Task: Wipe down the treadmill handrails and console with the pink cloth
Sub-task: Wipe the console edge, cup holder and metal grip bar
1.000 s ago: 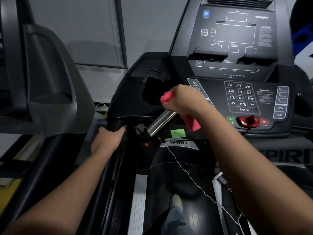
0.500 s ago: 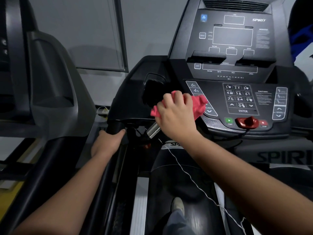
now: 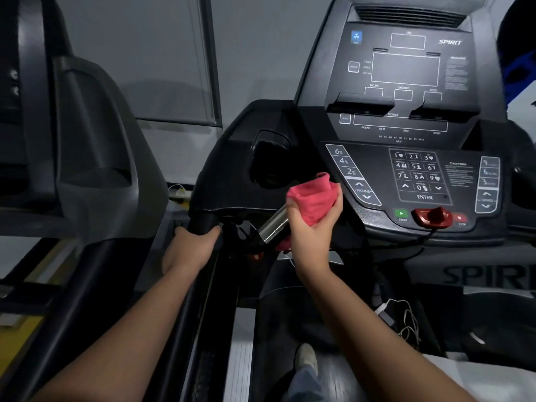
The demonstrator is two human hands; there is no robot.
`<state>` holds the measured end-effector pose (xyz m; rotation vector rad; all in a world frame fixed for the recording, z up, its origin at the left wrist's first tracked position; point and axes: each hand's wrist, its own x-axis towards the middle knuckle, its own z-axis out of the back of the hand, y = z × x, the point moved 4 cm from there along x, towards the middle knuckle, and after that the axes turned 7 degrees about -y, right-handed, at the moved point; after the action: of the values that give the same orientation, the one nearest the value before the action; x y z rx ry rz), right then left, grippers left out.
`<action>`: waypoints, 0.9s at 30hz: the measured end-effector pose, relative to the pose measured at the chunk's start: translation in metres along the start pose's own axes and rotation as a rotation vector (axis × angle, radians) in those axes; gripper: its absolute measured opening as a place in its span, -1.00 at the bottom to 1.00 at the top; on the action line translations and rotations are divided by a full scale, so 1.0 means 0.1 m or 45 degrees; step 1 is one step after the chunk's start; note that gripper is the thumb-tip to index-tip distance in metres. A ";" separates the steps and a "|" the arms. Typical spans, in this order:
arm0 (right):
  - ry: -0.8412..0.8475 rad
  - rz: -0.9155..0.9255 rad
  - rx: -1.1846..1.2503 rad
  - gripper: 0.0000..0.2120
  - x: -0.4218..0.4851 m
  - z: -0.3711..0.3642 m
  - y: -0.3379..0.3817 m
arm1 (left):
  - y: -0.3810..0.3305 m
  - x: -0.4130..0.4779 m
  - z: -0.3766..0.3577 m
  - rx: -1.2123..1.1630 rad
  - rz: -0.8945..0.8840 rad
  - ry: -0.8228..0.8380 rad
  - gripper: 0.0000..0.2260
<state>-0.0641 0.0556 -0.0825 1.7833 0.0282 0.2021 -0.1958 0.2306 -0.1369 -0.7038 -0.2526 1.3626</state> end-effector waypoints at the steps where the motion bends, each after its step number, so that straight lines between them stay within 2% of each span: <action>1: 0.011 -0.037 0.014 -0.27 0.03 0.02 -0.02 | 0.00 0.00 0.00 -0.003 0.001 -0.002 -0.35; 6: 0.173 -0.252 -0.005 -0.71 -0.12 0.00 -0.24 | 0.00 0.00 -0.01 -0.020 -0.002 0.000 -0.36; 9: 0.269 -0.369 -0.022 -0.81 -0.23 -0.02 -0.36 | 0.00 -0.01 0.00 -0.018 -0.004 0.005 -0.35; 14: 0.144 -0.296 0.028 -0.65 0.11 0.05 -0.16 | 0.02 0.03 -0.02 -0.036 -0.013 0.008 -0.33; 19: 0.107 -0.276 0.158 -0.31 0.13 -0.04 -0.07 | 0.00 0.03 -0.02 -0.038 -0.003 0.004 -0.34; 20: 0.112 -0.289 0.143 -0.35 0.07 -0.07 -0.11 | 0.00 0.03 -0.02 -0.033 -0.002 0.004 -0.35; 22: 0.126 -0.337 0.058 -0.59 -0.05 -0.09 -0.22 | 0.00 0.02 -0.01 -0.023 -0.001 -0.001 -0.35; 23: 0.128 -0.347 0.006 -0.65 -0.10 -0.10 -0.25 | -0.01 0.02 -0.01 -0.023 -0.001 -0.005 -0.35; 24: 0.114 -0.335 -0.050 -0.62 -0.13 -0.09 -0.27 | -0.01 0.02 -0.01 -0.028 0.000 -0.006 -0.35; 27: 0.011 -0.232 -0.130 -0.26 -0.11 -0.07 -0.22 | 0.00 0.03 -0.01 -0.037 0.001 0.015 -0.32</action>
<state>-0.0741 0.0661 -0.1036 1.6673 0.1827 0.0788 -0.1950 0.2328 -0.1381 -0.7360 -0.2627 1.3575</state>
